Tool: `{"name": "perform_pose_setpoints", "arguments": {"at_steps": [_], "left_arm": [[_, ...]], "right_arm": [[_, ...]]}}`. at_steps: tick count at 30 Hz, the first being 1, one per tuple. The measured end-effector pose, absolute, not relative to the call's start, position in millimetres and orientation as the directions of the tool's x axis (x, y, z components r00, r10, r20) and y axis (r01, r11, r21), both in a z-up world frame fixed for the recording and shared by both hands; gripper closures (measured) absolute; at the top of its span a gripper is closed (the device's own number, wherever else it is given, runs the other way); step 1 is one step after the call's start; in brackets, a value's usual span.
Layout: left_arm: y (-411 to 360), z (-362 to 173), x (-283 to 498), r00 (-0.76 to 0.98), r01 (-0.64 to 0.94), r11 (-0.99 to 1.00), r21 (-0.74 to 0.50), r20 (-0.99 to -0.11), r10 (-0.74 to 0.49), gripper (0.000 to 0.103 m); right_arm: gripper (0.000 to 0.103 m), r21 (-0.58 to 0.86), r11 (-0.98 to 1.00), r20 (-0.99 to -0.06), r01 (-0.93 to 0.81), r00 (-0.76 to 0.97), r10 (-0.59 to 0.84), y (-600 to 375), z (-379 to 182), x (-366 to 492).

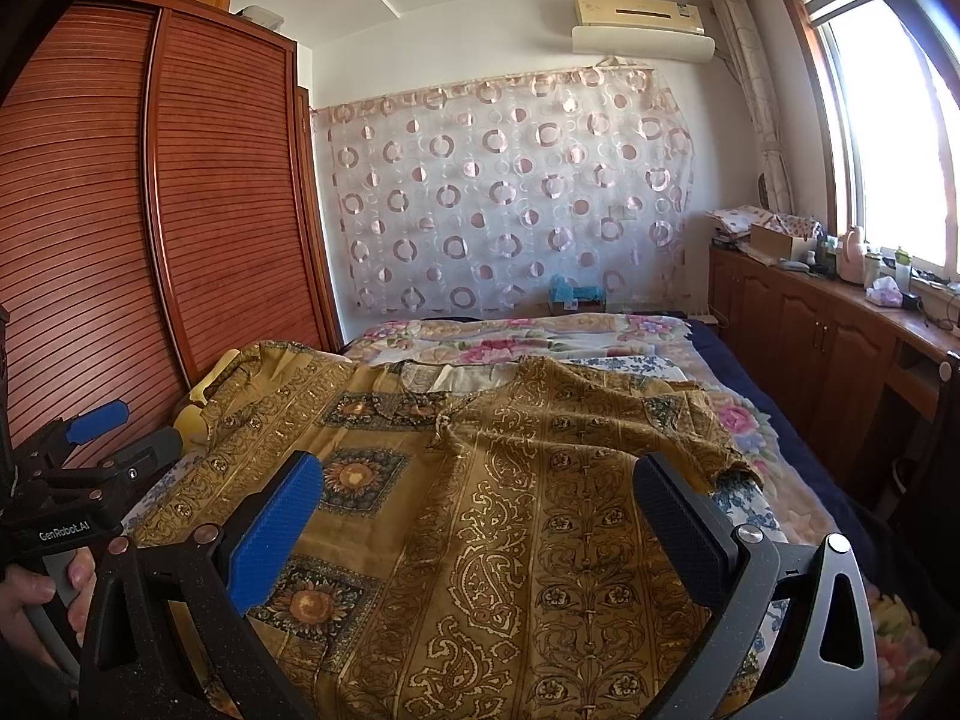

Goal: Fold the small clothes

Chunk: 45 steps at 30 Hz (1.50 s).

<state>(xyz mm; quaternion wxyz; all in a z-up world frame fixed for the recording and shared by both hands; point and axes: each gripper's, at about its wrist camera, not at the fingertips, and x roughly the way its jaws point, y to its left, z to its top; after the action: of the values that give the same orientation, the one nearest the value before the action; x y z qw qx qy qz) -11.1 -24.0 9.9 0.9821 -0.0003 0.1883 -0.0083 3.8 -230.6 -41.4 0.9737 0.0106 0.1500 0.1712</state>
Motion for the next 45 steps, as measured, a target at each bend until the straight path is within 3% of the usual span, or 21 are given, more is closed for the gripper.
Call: {"name": "perform_pose_setpoints", "arguments": {"at_steps": [21,37,45], "left_arm": [[-18,11,-10,0.930,0.011,1.000,-0.004,-0.368,-0.012,0.000],[56,-17,24,0.885,-0.085,0.996,0.021,-0.457,0.085,0.000],[108,-25,41,0.867,-0.124,0.992,-0.012,-0.488,0.102,0.000]], "right_arm": [[0.000,0.086,0.934,-0.284,-0.347,0.890,0.356,-232,-43,6],[0.000,0.024,0.906,-0.350,-0.423,0.845,0.404,-192,-58,59],[0.002,0.033,0.849,-0.384,-0.528,0.777,0.499,-177,-68,94]]}}
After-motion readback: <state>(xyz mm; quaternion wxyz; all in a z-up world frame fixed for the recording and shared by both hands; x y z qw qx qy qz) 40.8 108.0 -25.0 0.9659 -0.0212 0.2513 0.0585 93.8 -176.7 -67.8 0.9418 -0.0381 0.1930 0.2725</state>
